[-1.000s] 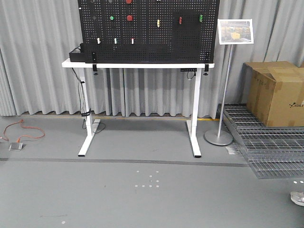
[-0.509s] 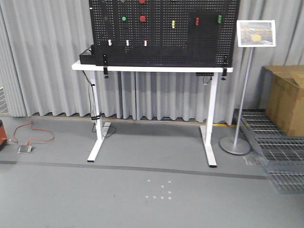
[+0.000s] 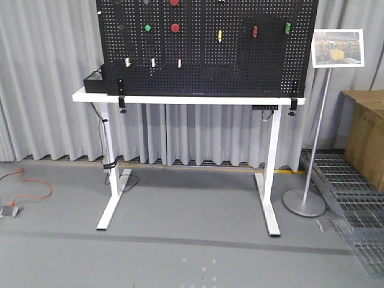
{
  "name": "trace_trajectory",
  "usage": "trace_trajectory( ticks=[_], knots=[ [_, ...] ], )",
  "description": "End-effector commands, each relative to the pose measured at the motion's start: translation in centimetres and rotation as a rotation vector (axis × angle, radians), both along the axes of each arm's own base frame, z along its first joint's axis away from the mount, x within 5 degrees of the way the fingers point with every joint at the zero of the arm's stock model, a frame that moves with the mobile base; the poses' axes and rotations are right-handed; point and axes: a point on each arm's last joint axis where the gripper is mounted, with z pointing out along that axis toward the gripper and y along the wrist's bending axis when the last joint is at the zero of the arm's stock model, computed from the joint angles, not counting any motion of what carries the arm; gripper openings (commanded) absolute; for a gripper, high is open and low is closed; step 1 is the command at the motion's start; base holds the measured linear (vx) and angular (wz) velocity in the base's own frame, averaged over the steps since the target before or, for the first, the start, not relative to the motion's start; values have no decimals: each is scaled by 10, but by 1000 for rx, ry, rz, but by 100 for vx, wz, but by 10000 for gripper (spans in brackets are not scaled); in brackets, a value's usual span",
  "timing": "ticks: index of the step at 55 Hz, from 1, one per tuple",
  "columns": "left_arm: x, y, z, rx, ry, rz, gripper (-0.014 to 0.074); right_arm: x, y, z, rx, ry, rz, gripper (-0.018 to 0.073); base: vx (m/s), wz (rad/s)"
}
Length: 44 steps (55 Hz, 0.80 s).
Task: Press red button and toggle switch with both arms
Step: 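Drive the base forward toward the black pegboard on the white table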
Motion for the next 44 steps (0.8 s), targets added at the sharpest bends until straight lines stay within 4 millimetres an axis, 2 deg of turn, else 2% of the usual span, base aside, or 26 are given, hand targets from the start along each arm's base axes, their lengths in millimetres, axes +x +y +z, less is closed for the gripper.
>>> trace_trajectory(
  ticks=[1,44],
  knots=[
    [0,0,4,-19,-78,0,2,-1,-1,6,-15,-89,-10,2,56,-5],
    [0,0,4,-19,-78,0,2,-1,-1,6,-15,-89,-10,2,56,-5]
  ],
)
